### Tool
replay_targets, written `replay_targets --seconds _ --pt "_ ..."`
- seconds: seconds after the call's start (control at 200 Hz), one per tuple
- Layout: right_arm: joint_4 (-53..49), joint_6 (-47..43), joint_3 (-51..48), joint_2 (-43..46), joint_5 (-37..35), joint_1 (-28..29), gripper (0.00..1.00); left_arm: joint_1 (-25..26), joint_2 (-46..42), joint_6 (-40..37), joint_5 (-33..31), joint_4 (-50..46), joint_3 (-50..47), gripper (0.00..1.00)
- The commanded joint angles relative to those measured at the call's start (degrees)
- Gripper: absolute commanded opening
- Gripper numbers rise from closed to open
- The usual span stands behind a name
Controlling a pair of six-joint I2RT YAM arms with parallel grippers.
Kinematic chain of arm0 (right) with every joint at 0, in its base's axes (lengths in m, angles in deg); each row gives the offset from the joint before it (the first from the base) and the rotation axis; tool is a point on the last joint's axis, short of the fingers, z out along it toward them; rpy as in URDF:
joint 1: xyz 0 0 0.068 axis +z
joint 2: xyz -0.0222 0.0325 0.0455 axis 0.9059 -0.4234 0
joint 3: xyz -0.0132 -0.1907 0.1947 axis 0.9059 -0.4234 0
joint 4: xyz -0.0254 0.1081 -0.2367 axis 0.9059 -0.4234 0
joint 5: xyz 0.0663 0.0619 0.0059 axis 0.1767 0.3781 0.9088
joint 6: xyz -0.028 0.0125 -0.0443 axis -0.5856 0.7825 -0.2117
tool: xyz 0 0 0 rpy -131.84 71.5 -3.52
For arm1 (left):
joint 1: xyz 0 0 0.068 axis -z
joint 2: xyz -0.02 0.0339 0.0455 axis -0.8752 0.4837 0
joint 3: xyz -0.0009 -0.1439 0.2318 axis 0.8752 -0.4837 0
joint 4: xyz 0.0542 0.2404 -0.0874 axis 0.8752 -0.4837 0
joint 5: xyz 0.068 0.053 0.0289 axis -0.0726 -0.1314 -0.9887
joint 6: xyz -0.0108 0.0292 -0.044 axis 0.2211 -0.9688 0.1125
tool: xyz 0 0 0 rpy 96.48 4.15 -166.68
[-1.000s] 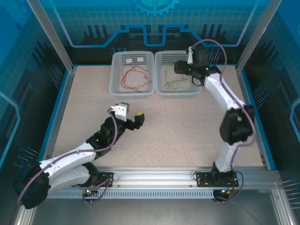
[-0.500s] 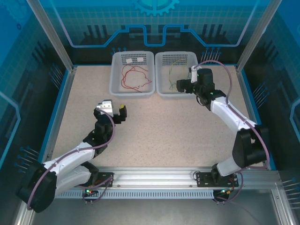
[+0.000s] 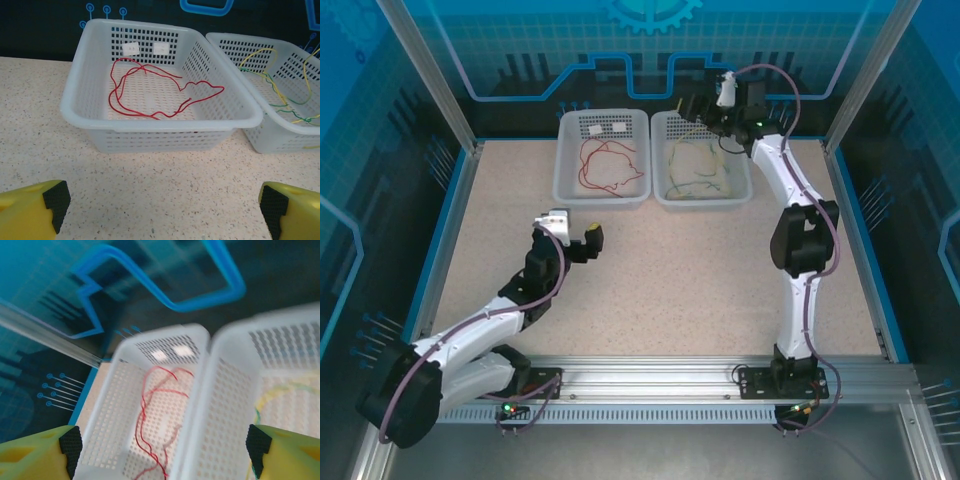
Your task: Untangle the cables
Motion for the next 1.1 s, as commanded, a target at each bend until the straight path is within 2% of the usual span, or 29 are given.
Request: replay_targets --seconds 0.0,0.185,0.32,0.455,0.505,0.575,0.65,0.735,0.82,0.946,1.021,1.096 --pt "-4.96 4.99 -1.38 0.69 3.16 0.08 0.88 -0.5 -3.23 1.61 2.42 -3.3 0.65 0.99" --pt "-4.42 -2.89 -10.25 12.25 1.49 0.81 0.89 -0.55 -7.39 0.74 0.74 -4.7 -0.48 0.99" --pt "3.21 -11.63 -27.02 26.62 -0.69 2.52 0.93 -0.9 -9.85 -1.62 -2.85 2.16 -4.51 0.99" --pt "18.88 -22.2 -52.52 44.22 -12.7 6.01 1.0 -1.43 -11.97 -8.37 -6.12 12.63 -10.82 0.99" --pt "24.12 -25.37 -61.1 49.03 -19.74 7.68 1.0 -1.73 -12.45 -10.73 -6.78 13.43 -11.98 0.99" --pt "26.03 -27.25 -69.73 53.47 -30.44 9.0 1.0 -1.99 -12.1 -13.83 -8.67 11.95 -12.19 0.99" --pt "28.23 -30.17 -77.87 56.12 -40.71 9.71 0.99 -2.04 -10.97 -17.42 -11.24 9.72 -11.83 0.99" --pt "31.78 -30.98 -85.52 58.01 -48.49 9.03 0.99 -2.74 -9.63 -20.13 -15.26 10.13 -12.96 0.99" --pt "36.03 -30.17 -91.14 58.54 -53.79 7.71 0.99 -6.13 -8.32 -17.48 -16.54 13.31 -15.35 0.99" --pt "45.43 -29.12 -96.94 56.87 -55.12 5.11 1.0 -13.48 -4.52 -11.83 -8.42 17.99 -17.93 0.99" --pt "47.98 -31.7 -96.77 53.27 -52.95 3.54 1.0 -15.28 -0.9 -14.3 -3.89 23.52 -18.35 0.99" --pt "52.65 -34.76 -96.89 49.16 -51.98 3.7 1.0 -17.58 6.02 -15.18 -2.3 32.76 -18.47 0.99"
